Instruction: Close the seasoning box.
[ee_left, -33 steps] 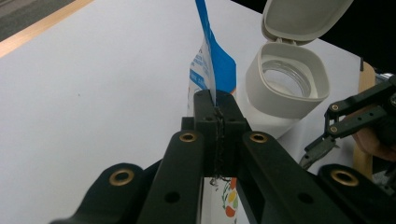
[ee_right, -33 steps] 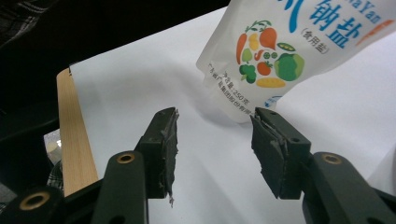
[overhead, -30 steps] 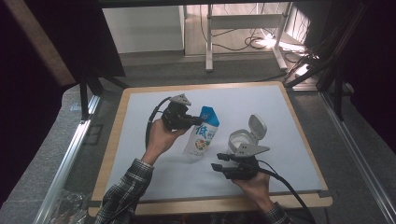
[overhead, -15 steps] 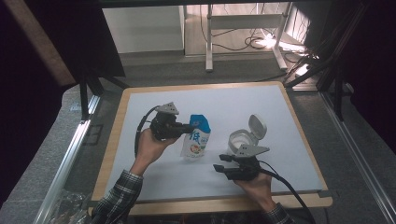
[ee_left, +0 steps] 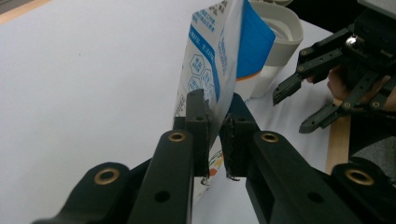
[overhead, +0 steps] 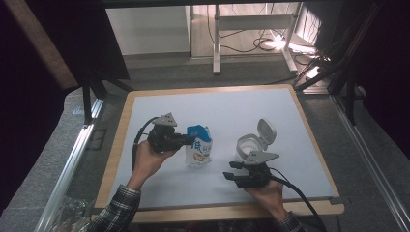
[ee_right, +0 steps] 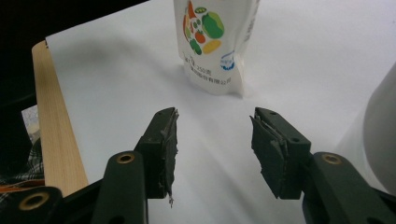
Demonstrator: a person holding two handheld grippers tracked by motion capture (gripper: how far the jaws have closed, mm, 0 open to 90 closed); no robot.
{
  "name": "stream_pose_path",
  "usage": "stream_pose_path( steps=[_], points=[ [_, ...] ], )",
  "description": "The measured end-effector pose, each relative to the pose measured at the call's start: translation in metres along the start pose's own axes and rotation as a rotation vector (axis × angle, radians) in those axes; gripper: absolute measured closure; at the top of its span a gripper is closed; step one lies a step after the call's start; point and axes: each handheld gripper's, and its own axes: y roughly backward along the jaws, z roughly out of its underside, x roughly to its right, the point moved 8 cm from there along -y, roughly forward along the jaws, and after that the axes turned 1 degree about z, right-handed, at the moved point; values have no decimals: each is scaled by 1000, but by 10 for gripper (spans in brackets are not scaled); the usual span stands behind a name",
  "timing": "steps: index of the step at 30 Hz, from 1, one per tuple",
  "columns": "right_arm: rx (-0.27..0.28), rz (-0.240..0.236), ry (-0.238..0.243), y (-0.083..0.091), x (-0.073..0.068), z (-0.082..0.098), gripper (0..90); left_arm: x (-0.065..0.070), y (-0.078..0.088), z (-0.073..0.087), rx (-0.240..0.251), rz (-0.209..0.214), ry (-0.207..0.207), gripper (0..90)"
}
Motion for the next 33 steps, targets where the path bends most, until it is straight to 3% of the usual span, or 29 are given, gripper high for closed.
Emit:
stream_pose_path(
  steps=[13,19,33],
  points=[
    [-25,14,-14,2,4,8,506,-2,2,14,23,-26,-14,719],
    [-36,16,-16,3,5,10,500,-3,2,17,43,-62,-23,519],
    [-50,6,-39,10,5,14,535,3,-3,38,53,-108,-18,303]
  ],
)
